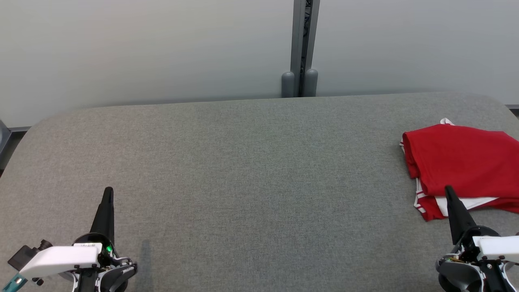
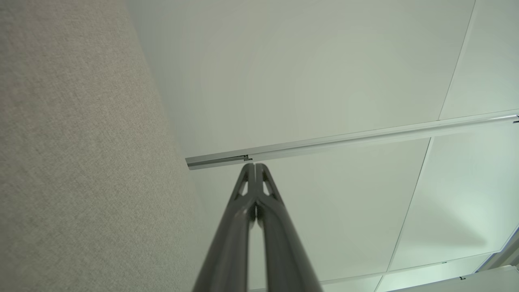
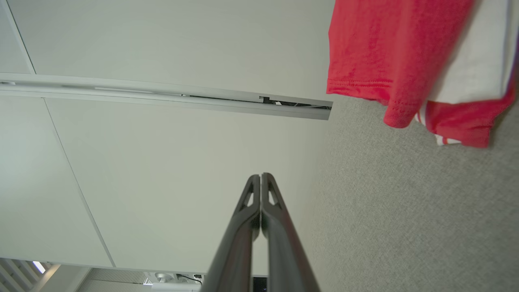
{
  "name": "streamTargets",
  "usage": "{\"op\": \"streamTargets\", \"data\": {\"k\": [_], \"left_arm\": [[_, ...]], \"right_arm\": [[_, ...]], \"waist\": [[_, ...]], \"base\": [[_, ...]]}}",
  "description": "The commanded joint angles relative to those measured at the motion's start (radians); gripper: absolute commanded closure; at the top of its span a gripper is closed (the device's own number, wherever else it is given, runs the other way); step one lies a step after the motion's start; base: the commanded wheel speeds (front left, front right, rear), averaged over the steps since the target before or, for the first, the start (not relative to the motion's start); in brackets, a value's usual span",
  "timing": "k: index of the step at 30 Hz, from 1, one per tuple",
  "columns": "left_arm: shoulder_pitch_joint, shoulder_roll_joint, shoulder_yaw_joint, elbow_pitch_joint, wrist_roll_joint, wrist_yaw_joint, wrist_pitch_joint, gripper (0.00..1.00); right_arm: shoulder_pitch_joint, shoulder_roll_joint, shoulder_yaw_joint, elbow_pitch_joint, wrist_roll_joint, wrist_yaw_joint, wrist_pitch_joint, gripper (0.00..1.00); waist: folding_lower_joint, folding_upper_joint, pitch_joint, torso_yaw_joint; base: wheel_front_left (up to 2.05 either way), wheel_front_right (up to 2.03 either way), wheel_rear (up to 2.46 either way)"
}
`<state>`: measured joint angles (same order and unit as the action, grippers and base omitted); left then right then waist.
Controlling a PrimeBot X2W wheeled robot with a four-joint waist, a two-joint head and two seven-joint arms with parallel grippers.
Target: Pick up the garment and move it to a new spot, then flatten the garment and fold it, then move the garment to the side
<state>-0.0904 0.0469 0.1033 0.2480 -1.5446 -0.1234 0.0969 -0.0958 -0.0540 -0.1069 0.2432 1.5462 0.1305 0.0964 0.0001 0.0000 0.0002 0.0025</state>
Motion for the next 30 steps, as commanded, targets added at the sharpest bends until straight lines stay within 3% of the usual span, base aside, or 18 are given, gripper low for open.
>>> {"op": "streamTargets", "data": {"k": [1,10,30], "left_arm": [[-0.022,0.006,0.007,-0.004,-0.019,-0.008,0.006,1.0],[-0.027,0.006,0.014,-0.004,-0.072,-0.011,0.02,1.0],[-0.025,0.006,0.014,-0.004,-0.069,-0.009,0.02,1.0]], "right_arm": [[-0.014,0.0,-0.004,0.001,0.02,0.0,0.008,1.0],[-0.017,0.003,-0.01,0.003,0.071,0.0,0.022,1.0],[-0.017,0.003,-0.009,0.003,0.067,0.0,0.022,1.0]], "waist": [[-0.0001,0.0,0.0,0.0],[-0.0001,0.0,0.003,-0.003],[-0.0001,0.0,0.003,-0.003]], "base": [[0.0,0.0,0.0],[0.0,0.0,0.0],[0.0,0.0,0.0]]}}
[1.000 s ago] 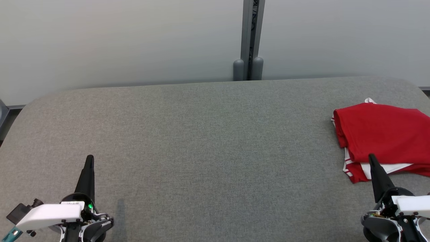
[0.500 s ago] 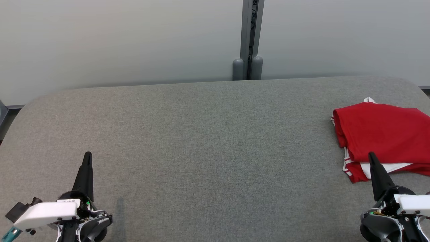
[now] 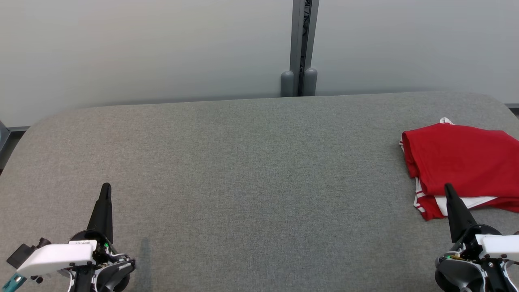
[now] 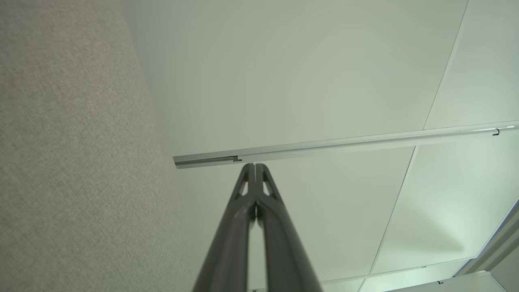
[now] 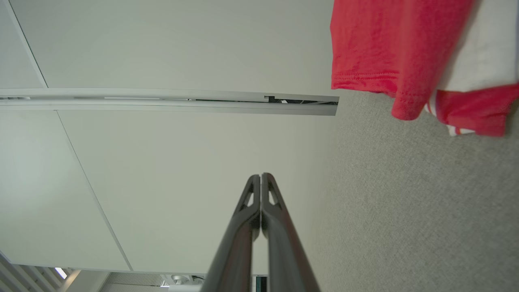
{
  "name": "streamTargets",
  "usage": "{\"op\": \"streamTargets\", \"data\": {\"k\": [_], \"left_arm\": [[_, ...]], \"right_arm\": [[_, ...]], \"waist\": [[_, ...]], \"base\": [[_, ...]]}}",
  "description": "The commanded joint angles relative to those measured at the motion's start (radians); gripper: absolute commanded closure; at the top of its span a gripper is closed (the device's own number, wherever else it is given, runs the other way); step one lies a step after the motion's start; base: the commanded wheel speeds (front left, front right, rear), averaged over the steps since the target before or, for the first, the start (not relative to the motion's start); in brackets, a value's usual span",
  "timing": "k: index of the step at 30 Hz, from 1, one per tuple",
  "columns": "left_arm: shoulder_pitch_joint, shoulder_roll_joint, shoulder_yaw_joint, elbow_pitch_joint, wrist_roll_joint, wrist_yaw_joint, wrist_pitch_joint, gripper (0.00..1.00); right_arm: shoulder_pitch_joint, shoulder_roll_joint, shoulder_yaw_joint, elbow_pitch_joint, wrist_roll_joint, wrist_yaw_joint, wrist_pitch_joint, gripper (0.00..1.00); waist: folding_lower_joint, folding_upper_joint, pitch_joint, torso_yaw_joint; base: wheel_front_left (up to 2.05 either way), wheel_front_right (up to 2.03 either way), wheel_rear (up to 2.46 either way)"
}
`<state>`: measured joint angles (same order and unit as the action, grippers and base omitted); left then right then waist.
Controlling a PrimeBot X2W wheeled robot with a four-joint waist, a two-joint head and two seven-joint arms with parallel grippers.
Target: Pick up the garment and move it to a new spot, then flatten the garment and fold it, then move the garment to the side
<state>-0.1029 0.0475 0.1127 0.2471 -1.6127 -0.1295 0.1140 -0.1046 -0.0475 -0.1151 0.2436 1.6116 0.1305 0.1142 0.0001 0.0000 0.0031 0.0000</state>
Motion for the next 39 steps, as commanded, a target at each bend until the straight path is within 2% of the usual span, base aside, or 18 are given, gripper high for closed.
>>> {"op": "streamTargets", "data": {"k": [1,39], "left_arm": [[-0.012,0.005,0.004,-0.003,-0.001,-0.003,0.003,1.0],[-0.012,0.005,0.004,-0.003,-0.001,-0.003,0.003,1.0]], "right_arm": [[-0.008,-0.004,-0.001,0.002,0.002,0.0,0.004,1.0],[-0.008,-0.004,0.0,0.002,0.002,0.0,0.003,1.0]], "waist": [[-0.0001,0.0,0.0,0.0],[-0.0001,0.0,0.0,0.0]], "base": [[0.0,0.0,0.0],[0.0,0.0,0.0]]}}
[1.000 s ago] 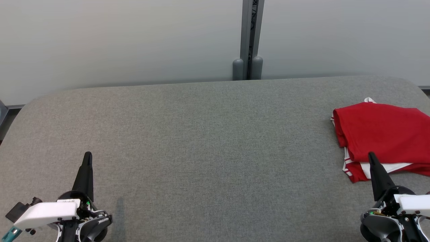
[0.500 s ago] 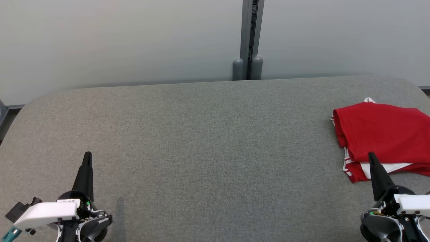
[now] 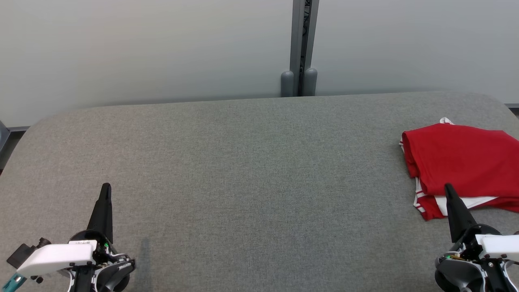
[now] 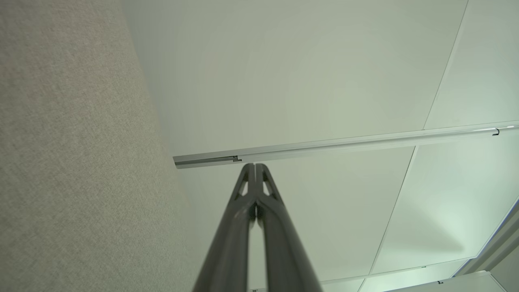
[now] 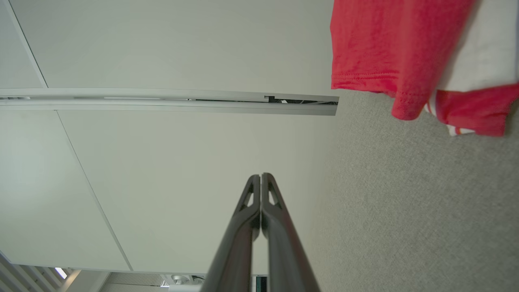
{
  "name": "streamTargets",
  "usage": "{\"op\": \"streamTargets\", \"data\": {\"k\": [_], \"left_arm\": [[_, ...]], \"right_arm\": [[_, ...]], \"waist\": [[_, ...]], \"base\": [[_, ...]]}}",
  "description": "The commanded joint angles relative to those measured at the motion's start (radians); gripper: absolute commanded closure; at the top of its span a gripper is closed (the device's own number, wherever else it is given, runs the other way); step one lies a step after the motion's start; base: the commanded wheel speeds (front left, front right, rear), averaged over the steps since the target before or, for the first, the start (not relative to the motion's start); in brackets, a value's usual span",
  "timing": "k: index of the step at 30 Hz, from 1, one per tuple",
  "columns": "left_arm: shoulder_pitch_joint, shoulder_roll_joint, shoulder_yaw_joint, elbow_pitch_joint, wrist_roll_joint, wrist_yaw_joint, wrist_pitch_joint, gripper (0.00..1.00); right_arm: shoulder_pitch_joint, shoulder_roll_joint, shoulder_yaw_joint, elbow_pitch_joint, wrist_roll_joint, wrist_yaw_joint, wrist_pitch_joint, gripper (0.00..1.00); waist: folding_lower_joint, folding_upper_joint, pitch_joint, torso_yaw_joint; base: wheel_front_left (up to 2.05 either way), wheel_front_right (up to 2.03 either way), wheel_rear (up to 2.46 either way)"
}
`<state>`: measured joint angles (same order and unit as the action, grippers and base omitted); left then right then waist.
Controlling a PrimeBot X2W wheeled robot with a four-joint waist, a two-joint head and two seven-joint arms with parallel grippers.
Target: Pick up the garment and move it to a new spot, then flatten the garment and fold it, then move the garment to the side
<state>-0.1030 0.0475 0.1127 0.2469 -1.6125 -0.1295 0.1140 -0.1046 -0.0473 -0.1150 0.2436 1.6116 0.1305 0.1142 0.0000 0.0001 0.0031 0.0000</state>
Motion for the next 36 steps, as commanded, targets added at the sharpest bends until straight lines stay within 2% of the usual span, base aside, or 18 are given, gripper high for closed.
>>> {"op": "streamTargets", "data": {"k": [1,36], "left_arm": [[-0.012,0.005,0.004,-0.003,-0.001,-0.003,0.003,1.0],[-0.012,0.005,0.004,-0.003,-0.001,-0.003,0.003,1.0]], "right_arm": [[-0.008,-0.004,0.0,0.002,0.002,0.0,0.003,1.0],[-0.008,-0.004,0.0,0.002,0.003,0.0,0.003,1.0]], "waist": [[0.0,-0.0001,0.0,0.0],[0.0,-0.0001,0.0,0.0]], "base": [[0.0,0.0,0.0],[0.0,0.0,0.0]]}}
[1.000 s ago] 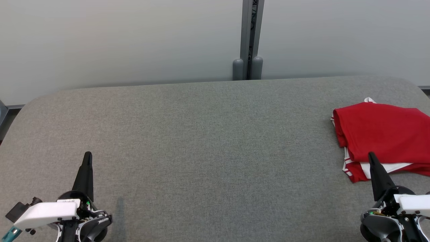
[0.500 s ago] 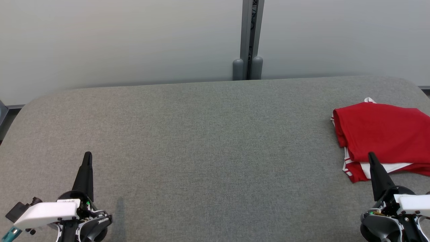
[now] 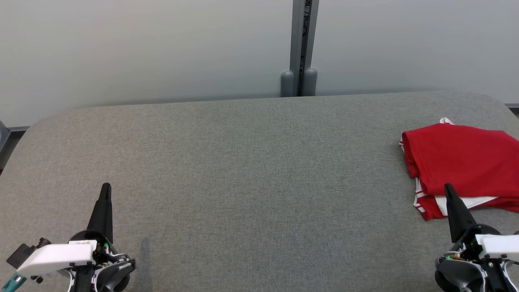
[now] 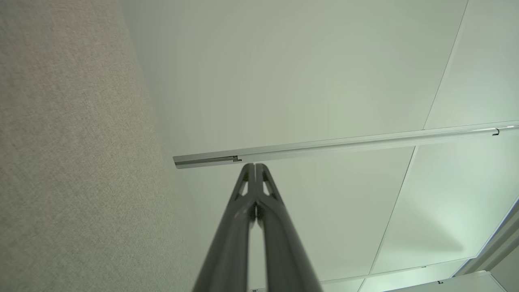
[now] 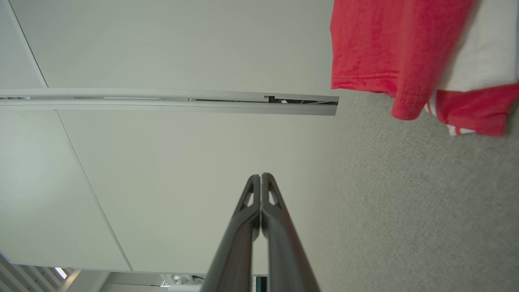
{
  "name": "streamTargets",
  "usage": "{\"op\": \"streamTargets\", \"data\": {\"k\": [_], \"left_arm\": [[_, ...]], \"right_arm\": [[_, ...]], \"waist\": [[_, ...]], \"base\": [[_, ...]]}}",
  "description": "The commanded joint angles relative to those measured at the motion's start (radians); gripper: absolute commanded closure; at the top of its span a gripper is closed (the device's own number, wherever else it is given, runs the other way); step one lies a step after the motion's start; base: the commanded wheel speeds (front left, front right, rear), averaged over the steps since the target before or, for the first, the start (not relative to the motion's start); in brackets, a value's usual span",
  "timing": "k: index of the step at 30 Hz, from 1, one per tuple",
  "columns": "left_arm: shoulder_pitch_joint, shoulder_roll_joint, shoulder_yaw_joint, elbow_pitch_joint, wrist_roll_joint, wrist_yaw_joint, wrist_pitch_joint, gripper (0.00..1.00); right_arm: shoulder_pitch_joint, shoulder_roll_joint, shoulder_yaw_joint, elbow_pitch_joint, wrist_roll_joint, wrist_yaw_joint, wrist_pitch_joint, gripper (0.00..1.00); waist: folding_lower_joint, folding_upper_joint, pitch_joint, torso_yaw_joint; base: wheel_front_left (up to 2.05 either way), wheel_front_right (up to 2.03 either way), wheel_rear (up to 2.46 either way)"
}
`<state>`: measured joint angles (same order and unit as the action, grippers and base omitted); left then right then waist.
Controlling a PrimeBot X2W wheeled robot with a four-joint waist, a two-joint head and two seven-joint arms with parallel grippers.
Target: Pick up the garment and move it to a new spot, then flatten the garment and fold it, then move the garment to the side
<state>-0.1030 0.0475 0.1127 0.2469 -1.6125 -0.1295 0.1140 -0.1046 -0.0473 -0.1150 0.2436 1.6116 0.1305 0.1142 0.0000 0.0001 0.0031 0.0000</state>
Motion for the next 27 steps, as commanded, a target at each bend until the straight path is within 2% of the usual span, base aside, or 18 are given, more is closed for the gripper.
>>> {"op": "streamTargets", "data": {"k": [1,27], "left_arm": [[-0.012,0.005,0.004,-0.003,-0.001,-0.003,0.003,1.0],[-0.012,0.005,0.004,-0.003,-0.001,-0.003,0.003,1.0]], "right_arm": [[-0.008,-0.004,0.0,0.002,0.003,0.0,0.003,1.0],[-0.008,-0.004,0.0,0.002,0.003,0.0,0.003,1.0]], "waist": [[0.0,-0.0001,0.0,0.0],[0.0,-0.0001,0.0,0.0]], "base": [[0.0,0.0,0.0],[0.0,0.0,0.0]]}}
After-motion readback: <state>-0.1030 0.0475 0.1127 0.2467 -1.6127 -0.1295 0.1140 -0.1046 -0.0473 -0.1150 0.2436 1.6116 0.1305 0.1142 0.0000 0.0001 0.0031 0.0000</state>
